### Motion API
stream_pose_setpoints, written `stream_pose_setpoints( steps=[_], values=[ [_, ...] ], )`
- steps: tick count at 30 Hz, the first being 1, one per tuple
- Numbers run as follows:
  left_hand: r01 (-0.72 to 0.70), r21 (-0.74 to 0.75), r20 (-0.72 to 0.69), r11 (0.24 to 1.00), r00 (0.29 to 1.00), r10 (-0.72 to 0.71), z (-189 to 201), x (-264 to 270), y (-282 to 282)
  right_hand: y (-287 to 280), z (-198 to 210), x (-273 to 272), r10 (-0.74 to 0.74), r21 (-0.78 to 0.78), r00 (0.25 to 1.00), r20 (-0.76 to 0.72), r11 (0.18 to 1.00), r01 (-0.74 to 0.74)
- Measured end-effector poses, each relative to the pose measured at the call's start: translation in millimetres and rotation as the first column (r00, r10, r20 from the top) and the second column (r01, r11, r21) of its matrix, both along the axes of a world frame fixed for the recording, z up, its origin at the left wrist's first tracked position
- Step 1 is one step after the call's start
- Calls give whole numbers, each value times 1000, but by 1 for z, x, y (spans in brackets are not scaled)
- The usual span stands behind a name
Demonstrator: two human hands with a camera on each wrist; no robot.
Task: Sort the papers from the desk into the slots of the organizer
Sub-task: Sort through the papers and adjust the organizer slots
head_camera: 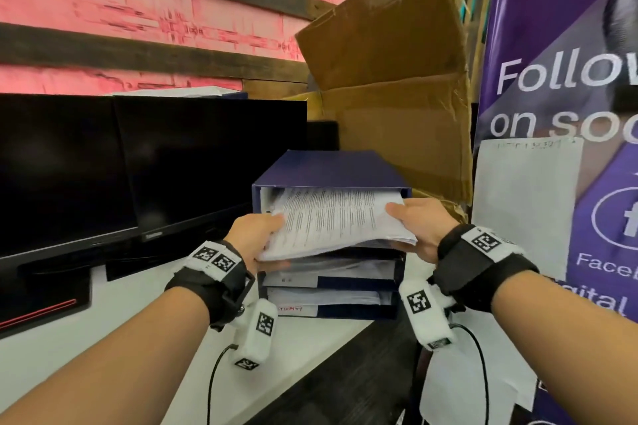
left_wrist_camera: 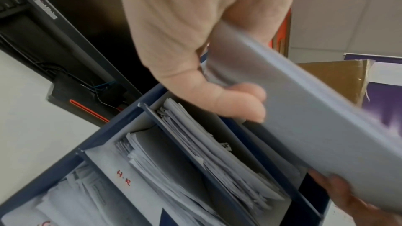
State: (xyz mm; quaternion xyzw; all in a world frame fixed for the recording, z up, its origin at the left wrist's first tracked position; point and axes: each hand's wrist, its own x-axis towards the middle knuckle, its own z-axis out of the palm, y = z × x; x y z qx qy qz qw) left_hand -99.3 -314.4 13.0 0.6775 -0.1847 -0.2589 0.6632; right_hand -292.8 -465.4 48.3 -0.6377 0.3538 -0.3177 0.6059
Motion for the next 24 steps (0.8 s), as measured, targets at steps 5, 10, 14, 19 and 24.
stream_pose_setpoints(
  steps=[5,10,14,19,24],
  values=[
    [-60,-74,-66,995,996,56,1,4,-3,6,3,13,-7,156,994,112,988,-10],
    [-219,-323,-337,921,936,104,16,-8,-23,5,-1,-4,126,182,991,52,974,-134],
    [-65,-485,-279,872,957,-83,28,-21,-30,2,-3,1,23,237,974,224,968,-77],
    [73,-224,95,972,994,-52,22,-14,-22,8,7,15,-37,396,891,452,903,-164],
    [-161,27,593,987,797,114,9,4,-19,7,10,23,-26,425,845,533,872,-242]
  ],
)
